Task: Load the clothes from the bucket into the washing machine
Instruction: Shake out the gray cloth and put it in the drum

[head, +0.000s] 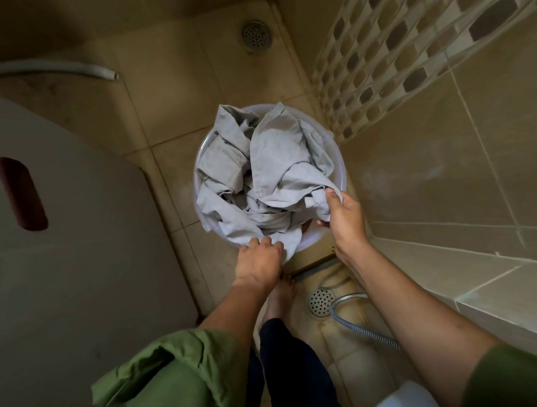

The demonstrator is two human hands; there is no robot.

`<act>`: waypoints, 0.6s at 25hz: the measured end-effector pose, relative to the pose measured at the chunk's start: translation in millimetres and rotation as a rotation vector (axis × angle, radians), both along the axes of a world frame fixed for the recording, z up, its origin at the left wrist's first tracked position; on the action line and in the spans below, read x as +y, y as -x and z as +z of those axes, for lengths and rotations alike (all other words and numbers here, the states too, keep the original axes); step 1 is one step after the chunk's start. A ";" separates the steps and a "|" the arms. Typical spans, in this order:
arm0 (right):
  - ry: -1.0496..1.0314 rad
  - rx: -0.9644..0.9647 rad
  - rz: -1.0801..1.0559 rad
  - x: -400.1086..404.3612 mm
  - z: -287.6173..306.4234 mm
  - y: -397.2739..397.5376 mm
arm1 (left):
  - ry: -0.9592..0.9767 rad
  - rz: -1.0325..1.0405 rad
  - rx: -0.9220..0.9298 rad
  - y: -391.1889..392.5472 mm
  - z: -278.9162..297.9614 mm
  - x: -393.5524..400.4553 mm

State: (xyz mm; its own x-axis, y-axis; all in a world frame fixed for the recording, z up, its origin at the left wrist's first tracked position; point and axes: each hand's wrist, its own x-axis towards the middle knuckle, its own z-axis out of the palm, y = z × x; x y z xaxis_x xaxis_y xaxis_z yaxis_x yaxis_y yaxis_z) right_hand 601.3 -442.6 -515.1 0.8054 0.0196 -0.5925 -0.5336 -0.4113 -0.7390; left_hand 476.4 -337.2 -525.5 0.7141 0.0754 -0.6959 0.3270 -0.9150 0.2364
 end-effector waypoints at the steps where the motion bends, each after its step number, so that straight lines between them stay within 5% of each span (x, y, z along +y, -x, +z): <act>1: 0.001 -0.028 0.005 -5.6 0.4 -0.2 | 0.000 0.037 -0.039 0.0 -2.2 -0.4; 7: 0.011 -0.139 -0.034 -10.4 32.3 0.1 | 0.254 0.889 -0.385 7.2 31.0 31.8; 15: -0.040 -0.208 0.012 23.9 139.3 -5.1 | 0.343 1.239 -0.738 4.1 144.9 80.8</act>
